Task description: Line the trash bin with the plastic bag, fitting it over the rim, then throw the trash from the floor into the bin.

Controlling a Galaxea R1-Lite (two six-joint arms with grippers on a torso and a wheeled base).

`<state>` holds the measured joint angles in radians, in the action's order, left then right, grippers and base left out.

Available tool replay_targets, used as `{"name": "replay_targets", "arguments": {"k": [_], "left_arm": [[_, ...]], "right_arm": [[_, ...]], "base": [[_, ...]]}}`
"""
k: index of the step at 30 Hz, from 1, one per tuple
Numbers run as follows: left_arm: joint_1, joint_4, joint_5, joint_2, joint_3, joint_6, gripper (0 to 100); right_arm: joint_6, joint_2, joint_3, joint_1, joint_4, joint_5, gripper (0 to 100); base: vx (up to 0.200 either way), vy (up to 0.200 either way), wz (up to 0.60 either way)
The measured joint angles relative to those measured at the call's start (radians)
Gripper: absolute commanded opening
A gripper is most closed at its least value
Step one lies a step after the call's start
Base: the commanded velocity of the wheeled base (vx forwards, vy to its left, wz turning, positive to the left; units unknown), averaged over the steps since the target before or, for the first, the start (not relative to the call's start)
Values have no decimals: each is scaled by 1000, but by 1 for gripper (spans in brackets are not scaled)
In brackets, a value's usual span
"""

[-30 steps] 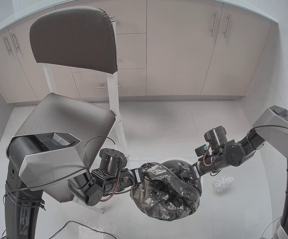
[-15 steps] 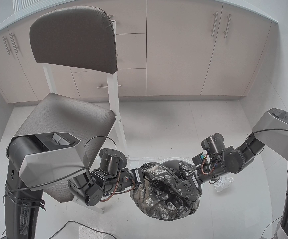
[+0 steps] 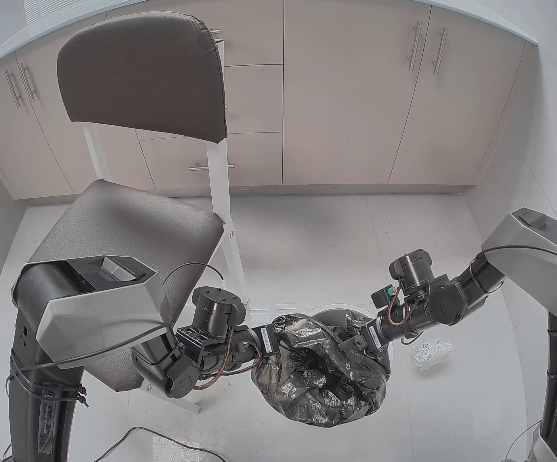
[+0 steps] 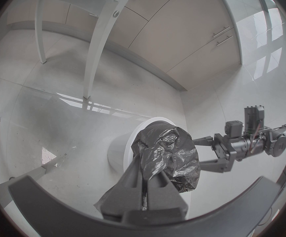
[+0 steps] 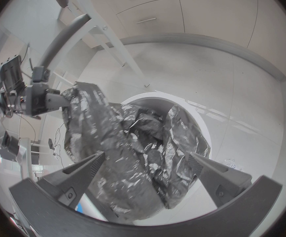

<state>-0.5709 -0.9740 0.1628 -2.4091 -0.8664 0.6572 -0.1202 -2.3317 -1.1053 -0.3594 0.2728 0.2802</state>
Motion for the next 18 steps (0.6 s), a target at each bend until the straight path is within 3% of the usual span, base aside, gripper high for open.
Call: {"name": "replay_targets", "arguments": {"k": [18], "left_arm": [[0,0,0,0,0,-1,0]], "right_arm": [[37,-171,-165,29,-49,6,100]], "base": [[0,0,0]]}}
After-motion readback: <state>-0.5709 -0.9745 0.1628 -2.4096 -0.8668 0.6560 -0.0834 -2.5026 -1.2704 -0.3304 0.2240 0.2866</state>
